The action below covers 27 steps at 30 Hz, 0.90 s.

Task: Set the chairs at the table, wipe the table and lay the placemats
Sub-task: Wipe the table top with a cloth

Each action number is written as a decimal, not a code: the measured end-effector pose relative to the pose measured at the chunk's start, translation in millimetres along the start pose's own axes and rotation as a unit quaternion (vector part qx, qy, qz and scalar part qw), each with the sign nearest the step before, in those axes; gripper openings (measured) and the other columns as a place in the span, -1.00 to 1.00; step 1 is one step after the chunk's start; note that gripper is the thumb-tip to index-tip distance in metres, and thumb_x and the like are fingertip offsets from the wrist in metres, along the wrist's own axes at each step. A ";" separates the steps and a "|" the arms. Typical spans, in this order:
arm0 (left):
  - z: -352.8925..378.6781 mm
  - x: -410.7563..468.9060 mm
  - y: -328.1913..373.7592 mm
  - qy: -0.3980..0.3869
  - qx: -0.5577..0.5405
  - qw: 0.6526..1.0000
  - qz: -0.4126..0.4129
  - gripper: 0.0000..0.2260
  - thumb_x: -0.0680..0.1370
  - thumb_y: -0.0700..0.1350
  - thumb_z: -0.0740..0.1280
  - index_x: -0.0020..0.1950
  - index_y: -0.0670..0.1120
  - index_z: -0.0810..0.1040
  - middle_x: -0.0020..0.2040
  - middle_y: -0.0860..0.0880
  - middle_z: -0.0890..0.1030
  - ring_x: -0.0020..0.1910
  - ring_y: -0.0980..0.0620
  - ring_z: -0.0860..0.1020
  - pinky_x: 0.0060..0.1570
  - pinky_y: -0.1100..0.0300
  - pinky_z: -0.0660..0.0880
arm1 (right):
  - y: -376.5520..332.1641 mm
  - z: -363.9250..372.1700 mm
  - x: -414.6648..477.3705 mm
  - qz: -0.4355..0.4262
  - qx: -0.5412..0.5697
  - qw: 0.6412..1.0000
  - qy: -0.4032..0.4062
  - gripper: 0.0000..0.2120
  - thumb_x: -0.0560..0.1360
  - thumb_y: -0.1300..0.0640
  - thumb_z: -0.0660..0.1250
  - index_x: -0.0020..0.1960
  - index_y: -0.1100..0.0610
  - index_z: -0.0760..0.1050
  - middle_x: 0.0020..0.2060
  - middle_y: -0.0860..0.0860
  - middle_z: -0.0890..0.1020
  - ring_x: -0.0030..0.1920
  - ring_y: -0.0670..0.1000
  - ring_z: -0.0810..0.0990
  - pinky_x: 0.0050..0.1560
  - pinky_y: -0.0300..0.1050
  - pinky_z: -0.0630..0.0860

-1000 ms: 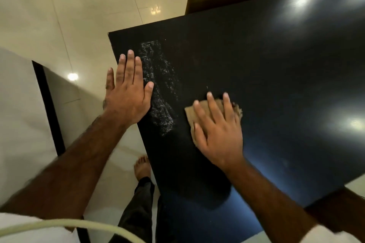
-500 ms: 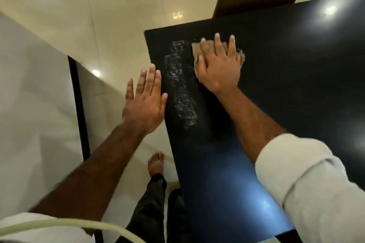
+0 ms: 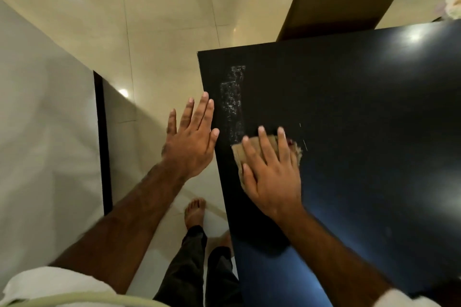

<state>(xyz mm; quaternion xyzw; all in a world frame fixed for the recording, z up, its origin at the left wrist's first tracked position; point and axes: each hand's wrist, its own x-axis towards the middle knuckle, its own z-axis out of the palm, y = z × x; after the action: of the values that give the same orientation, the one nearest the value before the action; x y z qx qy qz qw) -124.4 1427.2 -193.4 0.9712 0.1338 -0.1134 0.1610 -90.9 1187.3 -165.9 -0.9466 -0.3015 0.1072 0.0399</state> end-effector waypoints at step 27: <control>5.6 15.6 -26.6 -0.036 -0.026 0.998 0.049 -0.35 0.76 0.26 -0.23 0.76 0.03 -0.37 0.74 0.09 -0.44 0.70 -0.10 -0.47 0.65 -0.39 -0.31 | -44.0 -24.3 216.3 -0.045 -0.025 0.998 0.038 -0.38 0.73 -0.31 -0.02 0.77 -0.24 0.04 0.78 0.04 0.09 0.76 0.33 -0.05 0.64 0.45 0.11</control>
<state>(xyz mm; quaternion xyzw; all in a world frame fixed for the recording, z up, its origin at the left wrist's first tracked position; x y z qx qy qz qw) -118.6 1453.1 -210.2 0.9674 0.0835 -0.1367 0.1960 62.0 1348.2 -174.7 -0.9362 -0.3446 0.0612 0.0321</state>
